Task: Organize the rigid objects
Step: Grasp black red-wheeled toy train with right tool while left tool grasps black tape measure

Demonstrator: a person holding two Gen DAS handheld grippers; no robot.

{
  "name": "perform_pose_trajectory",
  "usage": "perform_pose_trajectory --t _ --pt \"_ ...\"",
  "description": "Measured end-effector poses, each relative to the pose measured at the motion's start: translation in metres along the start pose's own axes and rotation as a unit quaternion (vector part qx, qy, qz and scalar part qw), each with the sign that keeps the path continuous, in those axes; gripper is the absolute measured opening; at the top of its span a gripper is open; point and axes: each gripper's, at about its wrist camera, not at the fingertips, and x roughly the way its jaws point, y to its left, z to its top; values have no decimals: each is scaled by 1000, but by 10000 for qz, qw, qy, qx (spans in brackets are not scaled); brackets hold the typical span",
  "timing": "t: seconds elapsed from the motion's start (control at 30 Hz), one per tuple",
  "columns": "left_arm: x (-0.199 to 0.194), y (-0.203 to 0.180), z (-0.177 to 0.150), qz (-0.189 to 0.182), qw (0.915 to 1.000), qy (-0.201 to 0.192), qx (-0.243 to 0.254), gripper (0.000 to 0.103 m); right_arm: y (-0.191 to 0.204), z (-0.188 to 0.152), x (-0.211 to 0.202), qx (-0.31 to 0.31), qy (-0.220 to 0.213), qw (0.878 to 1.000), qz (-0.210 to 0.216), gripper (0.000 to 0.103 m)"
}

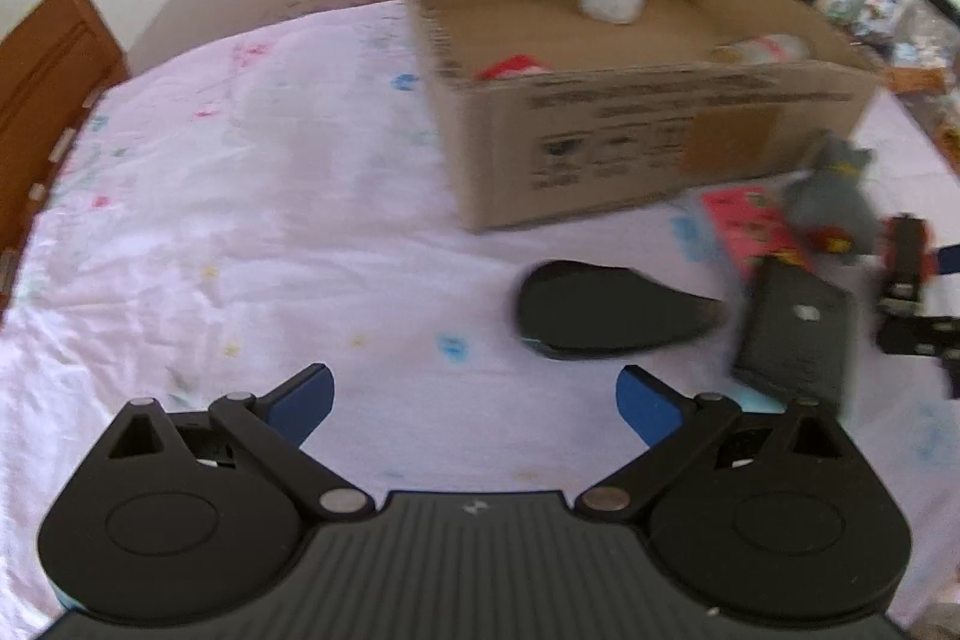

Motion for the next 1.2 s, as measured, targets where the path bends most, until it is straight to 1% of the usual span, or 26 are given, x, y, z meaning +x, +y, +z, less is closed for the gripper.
perform_pose_trajectory --t 0.07,0.13,0.37,0.5,0.67,0.87,1.0,1.07,1.2 --pt "-2 -6 1 -218 9997 -41 -40 100 0 -1 -1 4 -31 10000 0 103" --pt "0 -13 3 -323 9994 -84 -36 100 0 -1 -1 6 -56 10000 -1 103" --pt "10 -28 13 -422 9990 -133 65 100 0 -2 -1 2 -85 10000 2 103" --pt "18 -32 17 -397 9991 -121 59 101 0 -4 -2 -23 -155 9999 9 103" --pt "22 -42 16 -190 9990 -240 334 103 -1 -7 -3 -186 -310 9993 100 103" --pt "23 -43 12 -176 9986 -411 269 103 -1 -12 -4 -275 -542 9980 156 103" --pt "20 -42 8 -122 9986 -448 233 103 -1 -16 -4 -340 -673 9970 189 103" --pt "18 -43 6 -83 9988 -453 181 101 -1 -15 -4 -396 -698 9965 222 103" --pt "15 -47 6 -42 9988 -463 130 94 4 -14 -5 -649 -706 9950 271 102"
